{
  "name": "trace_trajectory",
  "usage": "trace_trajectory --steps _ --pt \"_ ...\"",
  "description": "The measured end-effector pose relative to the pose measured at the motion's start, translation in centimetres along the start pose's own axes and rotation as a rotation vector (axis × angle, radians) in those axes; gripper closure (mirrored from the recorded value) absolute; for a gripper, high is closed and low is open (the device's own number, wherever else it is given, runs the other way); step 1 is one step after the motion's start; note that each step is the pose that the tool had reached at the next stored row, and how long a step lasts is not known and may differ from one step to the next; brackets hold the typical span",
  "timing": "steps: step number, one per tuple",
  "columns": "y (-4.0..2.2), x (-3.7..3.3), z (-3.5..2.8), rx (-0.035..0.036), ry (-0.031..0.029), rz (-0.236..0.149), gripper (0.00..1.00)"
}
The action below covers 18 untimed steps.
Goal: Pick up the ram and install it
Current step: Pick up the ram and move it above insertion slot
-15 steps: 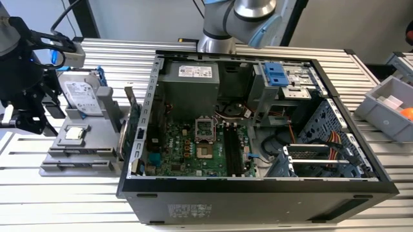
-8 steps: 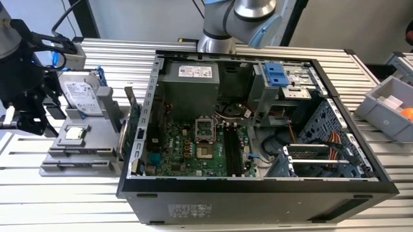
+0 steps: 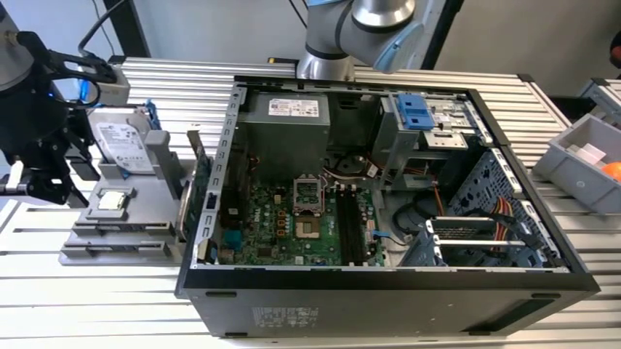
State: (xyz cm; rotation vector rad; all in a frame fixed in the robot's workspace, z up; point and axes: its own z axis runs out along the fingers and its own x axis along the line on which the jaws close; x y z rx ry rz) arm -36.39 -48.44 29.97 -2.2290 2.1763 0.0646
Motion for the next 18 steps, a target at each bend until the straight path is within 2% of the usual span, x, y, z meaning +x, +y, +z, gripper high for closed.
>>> trace_trajectory --steps 18 --pt "0.0 0.01 0.19 0.0001 -0.0001 0.0 0.0"
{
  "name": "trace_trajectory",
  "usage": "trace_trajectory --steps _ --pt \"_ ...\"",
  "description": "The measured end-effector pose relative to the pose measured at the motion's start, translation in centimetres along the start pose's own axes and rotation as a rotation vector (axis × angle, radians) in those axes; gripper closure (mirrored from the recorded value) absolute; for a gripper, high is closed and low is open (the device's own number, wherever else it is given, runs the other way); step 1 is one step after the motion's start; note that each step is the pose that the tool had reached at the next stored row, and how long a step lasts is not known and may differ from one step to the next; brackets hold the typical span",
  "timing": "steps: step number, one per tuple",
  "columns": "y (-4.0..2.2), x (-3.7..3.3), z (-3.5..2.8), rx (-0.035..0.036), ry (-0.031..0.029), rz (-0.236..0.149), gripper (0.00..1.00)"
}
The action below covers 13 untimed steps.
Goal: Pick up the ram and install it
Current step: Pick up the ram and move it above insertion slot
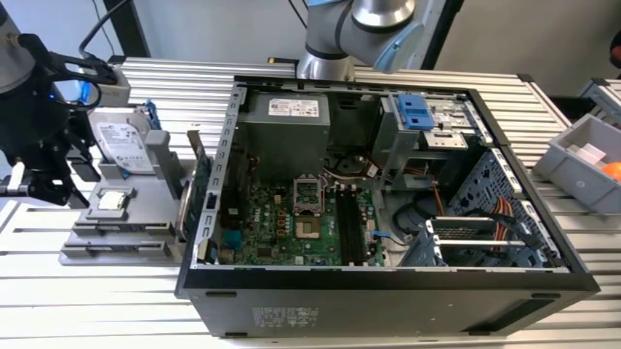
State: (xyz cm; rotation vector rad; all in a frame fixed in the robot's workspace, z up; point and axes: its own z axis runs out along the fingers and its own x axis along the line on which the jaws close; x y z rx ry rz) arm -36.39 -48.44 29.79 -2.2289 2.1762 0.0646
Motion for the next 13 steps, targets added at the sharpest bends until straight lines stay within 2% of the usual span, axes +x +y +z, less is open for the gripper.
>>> trace_trajectory --steps 13 --pt "-0.01 0.01 0.27 0.0014 0.0002 0.0 0.0"
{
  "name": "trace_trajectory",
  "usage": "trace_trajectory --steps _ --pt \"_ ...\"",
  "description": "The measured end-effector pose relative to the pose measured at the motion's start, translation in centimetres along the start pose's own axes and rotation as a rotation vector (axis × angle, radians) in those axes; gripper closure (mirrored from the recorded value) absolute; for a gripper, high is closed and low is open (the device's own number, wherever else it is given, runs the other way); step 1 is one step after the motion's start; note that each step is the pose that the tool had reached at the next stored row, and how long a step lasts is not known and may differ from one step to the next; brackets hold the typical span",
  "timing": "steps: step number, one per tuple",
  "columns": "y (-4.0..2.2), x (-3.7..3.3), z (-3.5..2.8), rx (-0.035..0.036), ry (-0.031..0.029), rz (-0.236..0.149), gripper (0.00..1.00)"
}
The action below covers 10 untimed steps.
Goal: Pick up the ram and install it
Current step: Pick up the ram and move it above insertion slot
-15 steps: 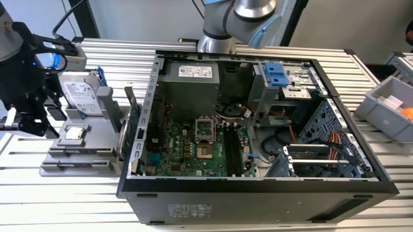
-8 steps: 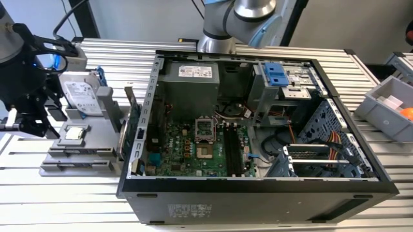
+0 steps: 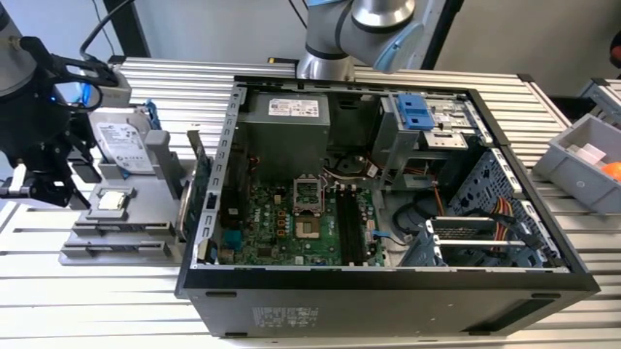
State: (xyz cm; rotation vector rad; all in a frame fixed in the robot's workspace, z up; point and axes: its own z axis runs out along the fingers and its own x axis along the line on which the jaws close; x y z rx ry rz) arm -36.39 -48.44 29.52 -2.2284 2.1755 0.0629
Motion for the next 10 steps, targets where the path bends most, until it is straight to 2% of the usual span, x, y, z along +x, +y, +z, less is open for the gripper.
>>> trace_trajectory --steps 10 --pt "0.0 0.04 0.77 -0.0005 0.0032 0.0 0.0"
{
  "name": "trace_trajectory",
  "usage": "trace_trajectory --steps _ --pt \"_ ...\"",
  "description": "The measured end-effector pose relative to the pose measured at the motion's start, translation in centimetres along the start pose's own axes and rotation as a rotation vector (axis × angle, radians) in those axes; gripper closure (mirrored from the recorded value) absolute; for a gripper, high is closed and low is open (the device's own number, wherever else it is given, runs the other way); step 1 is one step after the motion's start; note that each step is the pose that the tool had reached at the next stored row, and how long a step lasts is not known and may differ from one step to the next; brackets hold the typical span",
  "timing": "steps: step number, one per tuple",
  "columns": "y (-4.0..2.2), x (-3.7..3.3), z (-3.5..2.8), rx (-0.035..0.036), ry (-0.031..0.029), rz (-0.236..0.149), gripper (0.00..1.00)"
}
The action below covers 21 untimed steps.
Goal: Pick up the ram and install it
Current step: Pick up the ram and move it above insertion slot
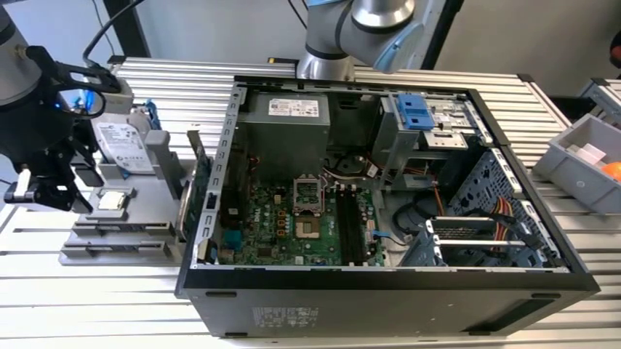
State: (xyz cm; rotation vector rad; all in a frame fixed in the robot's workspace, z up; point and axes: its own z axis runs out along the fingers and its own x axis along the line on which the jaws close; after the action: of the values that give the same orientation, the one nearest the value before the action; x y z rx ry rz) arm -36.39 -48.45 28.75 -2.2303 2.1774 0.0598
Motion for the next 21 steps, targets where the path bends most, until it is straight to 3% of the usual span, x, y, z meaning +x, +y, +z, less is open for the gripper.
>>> trace_trajectory --steps 21 --pt "0.0 0.64 1.83 -0.0001 0.003 0.0 0.0"
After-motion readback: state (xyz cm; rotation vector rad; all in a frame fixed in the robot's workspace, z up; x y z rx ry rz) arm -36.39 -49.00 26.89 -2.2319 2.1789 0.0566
